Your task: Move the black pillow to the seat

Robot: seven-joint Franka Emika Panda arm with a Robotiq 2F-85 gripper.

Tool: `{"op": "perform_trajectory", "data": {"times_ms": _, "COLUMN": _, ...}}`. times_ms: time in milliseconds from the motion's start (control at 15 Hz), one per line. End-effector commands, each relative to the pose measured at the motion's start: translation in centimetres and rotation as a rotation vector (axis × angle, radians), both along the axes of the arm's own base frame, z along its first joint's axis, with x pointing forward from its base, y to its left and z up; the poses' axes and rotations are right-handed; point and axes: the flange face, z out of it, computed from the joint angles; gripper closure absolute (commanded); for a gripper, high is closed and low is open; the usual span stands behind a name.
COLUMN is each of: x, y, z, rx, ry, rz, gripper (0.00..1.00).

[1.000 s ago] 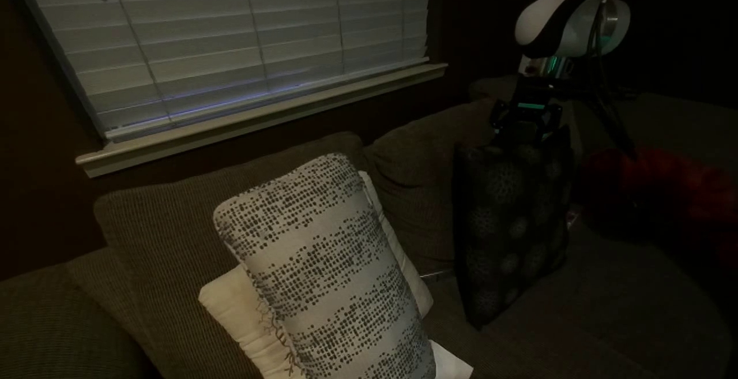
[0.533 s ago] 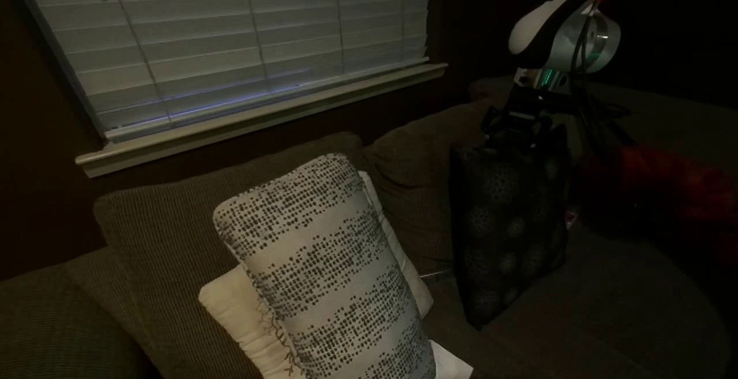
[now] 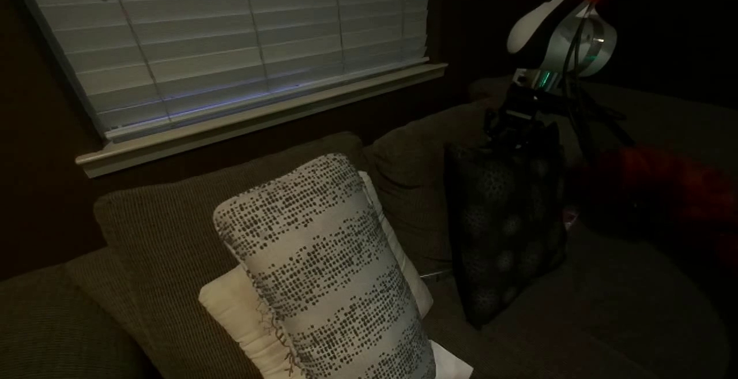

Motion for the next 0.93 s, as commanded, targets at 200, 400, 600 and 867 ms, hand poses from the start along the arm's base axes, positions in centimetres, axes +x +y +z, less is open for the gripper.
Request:
{"op": "perform_trajectory", "data": {"times_ms": 200, "x": 0.2, "y": -0.6, "z": 0.3, "rx": 0.046, "ry": -0.042, "rz": -0.053, "gripper": 0.97}}
{"op": "perform_trajectory", "data": {"times_ms": 400, "x": -0.3, "y": -0.5, "z": 1.4, "rx": 0.04, "ry": -0.034, "rz": -0.066, "gripper": 1.0}}
{"op": "perform_trajectory", "data": {"times_ms": 600, "x": -1.0, "y": 0.2, "z": 2.8, "rx": 0.047, "ry": -0.011, "rz": -0.086, "gripper": 0.99}}
{"op": "perform_trajectory", "data": {"times_ms": 867, "x": -2.3, "y": 2.0, "z": 5.2, "rx": 0.051, "ry": 0.006, "rz": -0.084, "gripper": 0.99}}
